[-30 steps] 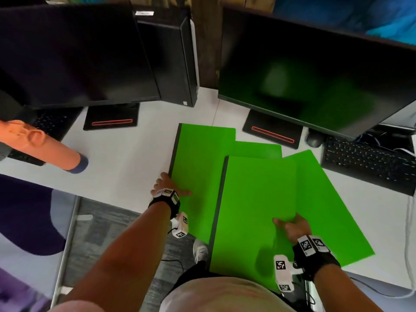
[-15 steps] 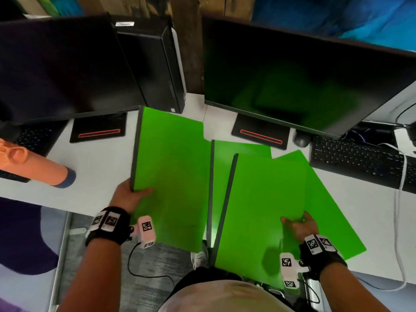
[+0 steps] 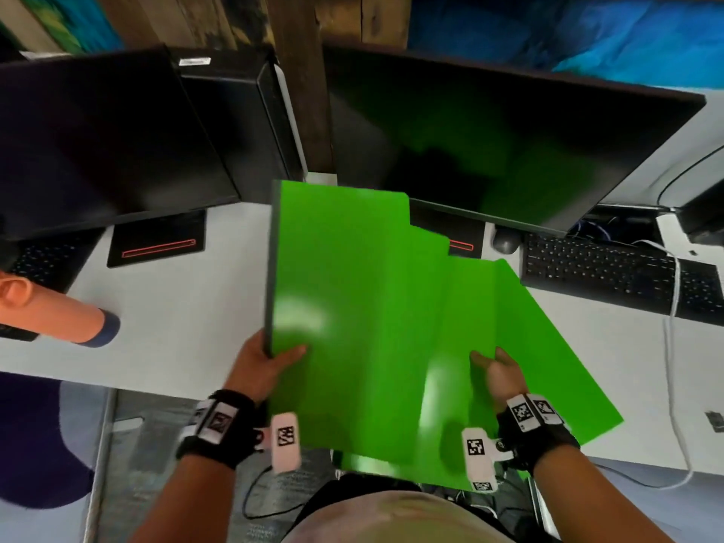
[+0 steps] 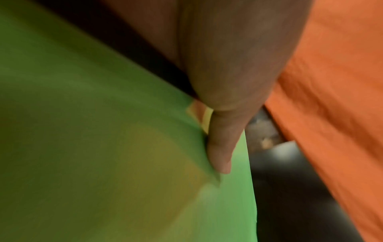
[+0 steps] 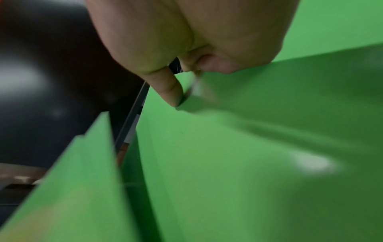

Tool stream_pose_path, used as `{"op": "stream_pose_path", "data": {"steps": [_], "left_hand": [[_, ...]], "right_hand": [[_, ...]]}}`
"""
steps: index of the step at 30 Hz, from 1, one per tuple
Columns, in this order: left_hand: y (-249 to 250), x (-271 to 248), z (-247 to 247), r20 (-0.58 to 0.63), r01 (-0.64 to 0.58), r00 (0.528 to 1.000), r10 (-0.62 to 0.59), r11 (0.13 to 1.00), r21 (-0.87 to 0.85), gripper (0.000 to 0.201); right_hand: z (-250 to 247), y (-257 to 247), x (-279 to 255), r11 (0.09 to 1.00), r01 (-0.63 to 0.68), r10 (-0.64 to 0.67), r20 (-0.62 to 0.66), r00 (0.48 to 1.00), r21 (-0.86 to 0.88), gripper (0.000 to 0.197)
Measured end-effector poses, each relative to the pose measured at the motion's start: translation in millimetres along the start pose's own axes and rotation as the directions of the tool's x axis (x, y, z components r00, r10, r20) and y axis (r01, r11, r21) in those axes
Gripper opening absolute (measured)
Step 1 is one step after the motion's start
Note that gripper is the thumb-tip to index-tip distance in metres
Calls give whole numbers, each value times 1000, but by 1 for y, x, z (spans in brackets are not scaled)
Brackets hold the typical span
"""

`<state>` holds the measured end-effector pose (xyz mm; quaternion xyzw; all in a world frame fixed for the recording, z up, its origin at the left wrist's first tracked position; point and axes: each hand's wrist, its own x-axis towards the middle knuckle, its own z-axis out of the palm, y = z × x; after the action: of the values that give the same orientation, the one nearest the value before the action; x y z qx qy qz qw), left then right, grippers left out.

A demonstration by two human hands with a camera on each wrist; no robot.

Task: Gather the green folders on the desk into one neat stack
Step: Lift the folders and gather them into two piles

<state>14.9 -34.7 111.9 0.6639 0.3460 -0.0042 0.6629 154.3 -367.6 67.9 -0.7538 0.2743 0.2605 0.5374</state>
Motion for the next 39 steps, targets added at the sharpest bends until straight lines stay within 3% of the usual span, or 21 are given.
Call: {"op": "stream_pose_path", "data": {"steps": [3,6,8,10,12,14,16,19,21,23,26,27,30,33,36,39], "left_hand": [[-22,5,40,57,34,998,-36,999,41,48],[-31,2,69,77,23,996,-38,982,188,61],[-28,0,81,115,5,993,-24,986,167,87],[-15,-2,82,122,-18,993,-2,987,161,112],[4,-3,79,110,-81,992,65,986,147,103],[26,-3,74,62,-161,986,153,977,143,69],[47,-5,70,17,-225,974,224,972,73,50],[59,-9,67,-41,-310,951,308,949,-63,50],[51,-11,69,-61,-296,954,292,953,-59,51],[34,-11,71,-77,-256,963,257,966,22,47],[16,-11,72,-106,-196,972,208,974,117,31],[14,-11,73,-123,-181,973,195,977,116,29],[15,-10,73,-157,-153,973,167,984,96,25],[21,-6,66,-230,-129,964,131,991,25,26],[25,-2,52,-306,-134,945,118,990,-33,30],[29,-3,39,-361,-153,924,127,987,-45,30]], "right_hand": [[13,-7,-14,995,58,-61,38,997,84,77],[22,-7,-27,988,127,-131,38,991,91,87],[21,-12,-35,977,210,-210,20,977,23,72],[19,-22,-43,947,321,-321,-11,947,-11,42],[15,-31,-52,909,415,-415,-8,910,35,41],[13,-38,-56,889,451,-453,5,892,73,66],[12,-42,-58,871,481,-485,24,874,106,80],[15,-49,-67,826,525,-549,80,832,205,74],[22,-43,-67,820,533,-559,96,823,209,64],[28,-30,-63,850,513,-525,117,843,122,71],[32,-5,-46,905,425,-423,145,895,16,116],[33,-3,-43,907,421,-414,150,898,-15,121],[28,-12,-43,880,455,-424,209,881,-134,96],[8,-11,-17,821,488,-478,109,871,-296,76],[-22,0,15,829,248,-336,-91,937,-502,84],[-50,18,33,693,-37,-133,-178,975,-720,100]]}}
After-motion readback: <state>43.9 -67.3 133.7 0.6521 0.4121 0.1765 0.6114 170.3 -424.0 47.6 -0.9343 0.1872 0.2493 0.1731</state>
